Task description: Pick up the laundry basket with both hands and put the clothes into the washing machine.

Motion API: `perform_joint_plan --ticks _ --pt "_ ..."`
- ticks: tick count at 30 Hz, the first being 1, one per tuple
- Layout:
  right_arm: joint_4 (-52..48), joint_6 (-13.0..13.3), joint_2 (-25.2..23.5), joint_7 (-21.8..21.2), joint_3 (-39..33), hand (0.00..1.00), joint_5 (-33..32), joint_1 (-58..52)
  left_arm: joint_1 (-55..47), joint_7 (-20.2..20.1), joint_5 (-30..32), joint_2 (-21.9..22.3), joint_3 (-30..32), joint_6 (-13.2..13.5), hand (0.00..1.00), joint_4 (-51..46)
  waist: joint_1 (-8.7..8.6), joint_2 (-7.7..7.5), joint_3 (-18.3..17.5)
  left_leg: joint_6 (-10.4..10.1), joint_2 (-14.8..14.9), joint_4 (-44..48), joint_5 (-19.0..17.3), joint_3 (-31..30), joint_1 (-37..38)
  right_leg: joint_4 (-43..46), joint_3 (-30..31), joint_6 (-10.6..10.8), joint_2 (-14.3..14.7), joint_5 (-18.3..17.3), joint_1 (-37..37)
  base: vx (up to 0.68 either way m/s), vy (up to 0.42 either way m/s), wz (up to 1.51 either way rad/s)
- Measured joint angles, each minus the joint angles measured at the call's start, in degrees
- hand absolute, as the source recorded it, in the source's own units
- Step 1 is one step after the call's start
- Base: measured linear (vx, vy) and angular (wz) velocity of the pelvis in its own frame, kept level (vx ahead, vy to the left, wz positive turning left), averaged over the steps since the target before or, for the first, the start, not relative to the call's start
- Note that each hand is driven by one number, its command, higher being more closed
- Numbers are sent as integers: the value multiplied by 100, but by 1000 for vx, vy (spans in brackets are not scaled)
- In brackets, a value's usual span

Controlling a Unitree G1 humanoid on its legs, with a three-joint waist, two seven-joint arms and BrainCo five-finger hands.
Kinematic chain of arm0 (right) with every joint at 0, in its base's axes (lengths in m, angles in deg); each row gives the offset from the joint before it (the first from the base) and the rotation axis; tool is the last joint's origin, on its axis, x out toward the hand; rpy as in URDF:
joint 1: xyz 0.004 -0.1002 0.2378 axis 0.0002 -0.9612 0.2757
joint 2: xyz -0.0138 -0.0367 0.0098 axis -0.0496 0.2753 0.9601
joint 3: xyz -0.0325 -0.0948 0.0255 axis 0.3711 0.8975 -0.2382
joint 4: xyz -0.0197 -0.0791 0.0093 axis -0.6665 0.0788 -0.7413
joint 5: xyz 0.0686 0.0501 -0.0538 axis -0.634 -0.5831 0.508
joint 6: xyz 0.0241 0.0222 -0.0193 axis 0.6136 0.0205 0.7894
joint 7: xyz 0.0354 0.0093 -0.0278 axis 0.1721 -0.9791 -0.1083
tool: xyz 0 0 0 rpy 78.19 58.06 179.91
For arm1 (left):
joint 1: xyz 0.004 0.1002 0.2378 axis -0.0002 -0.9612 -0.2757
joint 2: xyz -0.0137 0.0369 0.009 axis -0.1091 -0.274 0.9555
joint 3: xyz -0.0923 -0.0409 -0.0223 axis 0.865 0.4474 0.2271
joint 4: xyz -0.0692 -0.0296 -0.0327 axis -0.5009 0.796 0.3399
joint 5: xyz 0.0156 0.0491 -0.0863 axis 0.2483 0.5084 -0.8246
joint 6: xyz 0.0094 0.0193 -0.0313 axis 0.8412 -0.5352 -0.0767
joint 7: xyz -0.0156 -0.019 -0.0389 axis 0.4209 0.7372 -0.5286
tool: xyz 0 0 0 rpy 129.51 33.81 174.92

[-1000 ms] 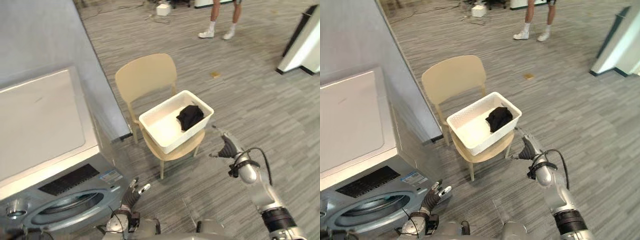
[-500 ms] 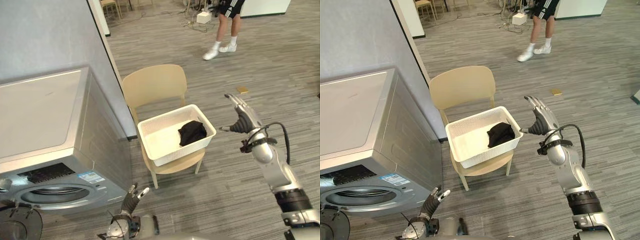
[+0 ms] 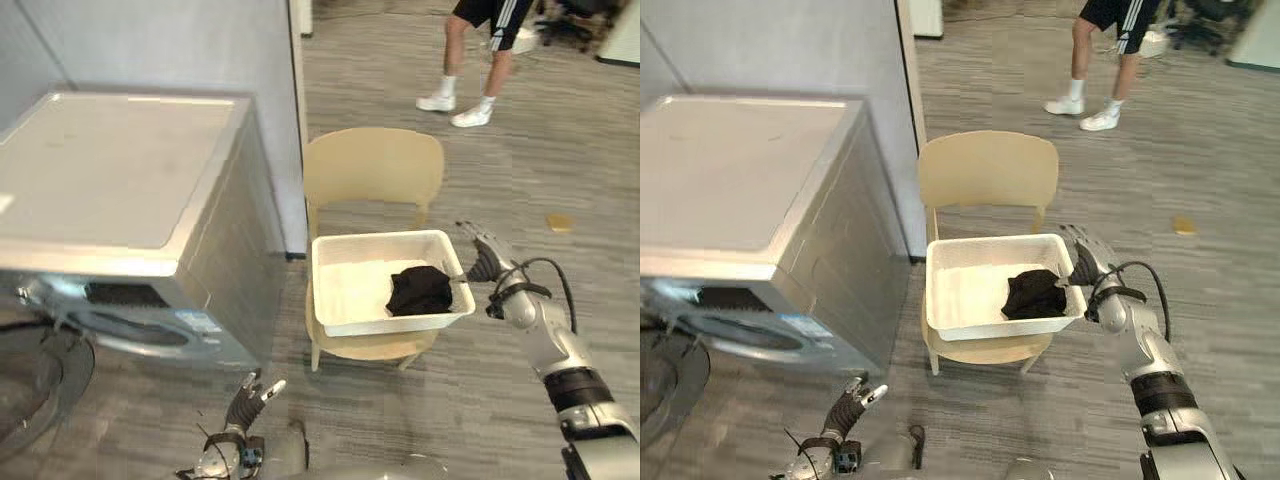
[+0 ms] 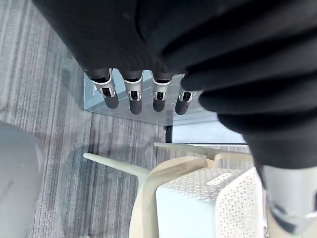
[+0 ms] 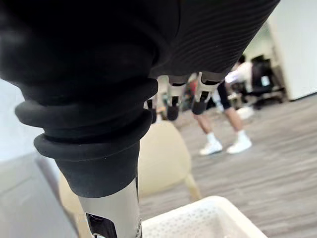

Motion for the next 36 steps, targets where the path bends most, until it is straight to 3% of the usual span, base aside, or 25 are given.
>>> perform_joint_plan --ticks 2,6,12,17,21,28,33,36 --pt "102 -7 33 -13 221 0 -1 49 -64 -12 -37 83 -80 17 0 -76 95 116 10 -132 377 -152 115 -68 -50 -235 -268 -171 432 82 96 -32 -392 23" --pt "101 14 324 -30 319 0 -18 48 -81 -46 -45 163 -355 8 0 -62 65 80 71 -174 545 -613 370 308 159 -332 -492 -279 502 60 235 -27 -166 21" --pt "108 85 331 -69 405 0 -25 66 23 -161 -73 17 -342 11 0 -68 79 -55 156 -206 464 -945 564 325 -11 -901 -574 -255 482 416 225 -17 35 7" --pt "432 190 328 -177 708 0 -25 697 144 -238 -75 -102 -346 14 0 -85 117 -83 476 -155 397 -898 652 334 -319 -1010 -567 -220 454 589 -14 -32 58 0" --pt "910 181 515 -168 1015 0 -14 1460 306 -234 -120 -146 -413 52 0 -288 129 -39 938 -114 319 -1078 877 348 -542 -877 -559 -206 369 652 -382 -89 41 2" --pt "1231 198 988 -159 1620 0 335 1790 393 -234 -381 -182 -580 141 0 -702 151 63 1362 -115 244 -1368 1153 289 -734 -747 -656 -220 267 689 -696 -59 19 8" --pt "1715 11 1354 -58 1687 0 726 1953 419 -218 -1062 -166 -742 231 0 -1284 240 224 1741 -138 199 -1578 1384 136 -894 -320 -883 -235 158 547 -1006 -54 -4 17" --pt "1768 -78 1389 49 1687 0 723 1959 402 -219 -1521 -163 -865 341 0 -1561 244 231 1800 -170 159 -1733 1488 176 -1024 49 -976 -240 15 382 -1294 -51 -8 23"
